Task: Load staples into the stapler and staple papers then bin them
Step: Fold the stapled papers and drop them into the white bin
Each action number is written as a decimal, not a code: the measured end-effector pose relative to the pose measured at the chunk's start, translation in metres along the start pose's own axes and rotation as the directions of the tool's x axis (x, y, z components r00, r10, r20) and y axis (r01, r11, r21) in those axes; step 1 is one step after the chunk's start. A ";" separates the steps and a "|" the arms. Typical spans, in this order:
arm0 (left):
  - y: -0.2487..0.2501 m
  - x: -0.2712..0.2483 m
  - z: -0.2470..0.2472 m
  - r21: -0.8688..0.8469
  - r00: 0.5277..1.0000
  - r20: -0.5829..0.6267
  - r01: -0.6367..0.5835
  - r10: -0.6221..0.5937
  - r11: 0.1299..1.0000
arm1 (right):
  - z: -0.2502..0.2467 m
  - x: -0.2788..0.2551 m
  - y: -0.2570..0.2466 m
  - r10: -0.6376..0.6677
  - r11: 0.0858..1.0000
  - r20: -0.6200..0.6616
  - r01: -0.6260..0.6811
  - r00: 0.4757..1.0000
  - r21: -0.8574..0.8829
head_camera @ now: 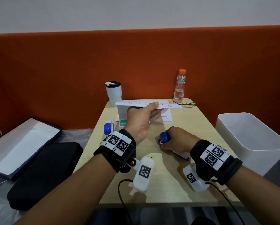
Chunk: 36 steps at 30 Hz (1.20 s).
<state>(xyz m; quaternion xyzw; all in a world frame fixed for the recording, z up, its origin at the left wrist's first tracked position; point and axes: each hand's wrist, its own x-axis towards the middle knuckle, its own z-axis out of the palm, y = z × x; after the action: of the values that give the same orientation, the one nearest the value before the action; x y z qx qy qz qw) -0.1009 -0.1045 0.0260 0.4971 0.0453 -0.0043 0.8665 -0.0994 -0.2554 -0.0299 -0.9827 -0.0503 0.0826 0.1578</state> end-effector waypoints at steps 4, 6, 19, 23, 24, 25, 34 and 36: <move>0.002 0.000 0.002 -0.011 1.000 0.003 0.011 -0.010 1.000 | -0.001 0.000 -0.003 0.013 0.998 0.046 -0.010 0.999 -0.063; 0.002 0.000 0.002 -0.013 1.000 0.006 0.015 -0.015 1.000 | -0.001 0.000 -0.003 0.012 0.997 0.061 -0.007 0.998 -0.073; 0.005 0.002 0.005 0.009 1.000 -0.003 0.022 -0.022 1.000 | -0.036 -0.016 0.005 -0.093 0.996 -0.720 0.074 0.687 -0.058; 0.007 0.000 0.007 -0.001 1.000 -0.008 0.025 -0.025 1.000 | -0.045 -0.020 0.012 -0.234 0.962 -0.885 0.226 0.403 -0.152; 0.008 -0.001 0.007 -0.004 1.000 -0.007 0.028 -0.028 1.000 | -0.045 -0.017 0.013 -0.258 0.951 -0.883 0.264 0.392 -0.161; 0.008 -0.002 0.008 -0.007 0.999 -0.002 0.032 -0.032 0.999 | -0.046 -0.014 0.015 -0.283 0.938 -0.870 0.303 0.403 -0.165; 0.008 -0.012 -0.003 0.719 0.793 0.301 -0.554 0.530 0.421 | -0.048 -0.002 0.014 -0.281 0.814 -0.832 0.579 0.478 0.058; 0.005 -0.012 -0.005 0.731 0.627 0.462 -0.669 0.628 0.130 | -0.049 -0.001 0.013 -0.289 0.811 -0.822 0.582 0.491 0.063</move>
<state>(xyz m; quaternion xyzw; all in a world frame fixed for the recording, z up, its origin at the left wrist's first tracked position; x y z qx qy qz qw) -0.1135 -0.0981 0.0283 0.8251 -0.2006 0.3376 0.4062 -0.0909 -0.2825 0.0116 -0.8284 -0.2128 -0.3888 0.3426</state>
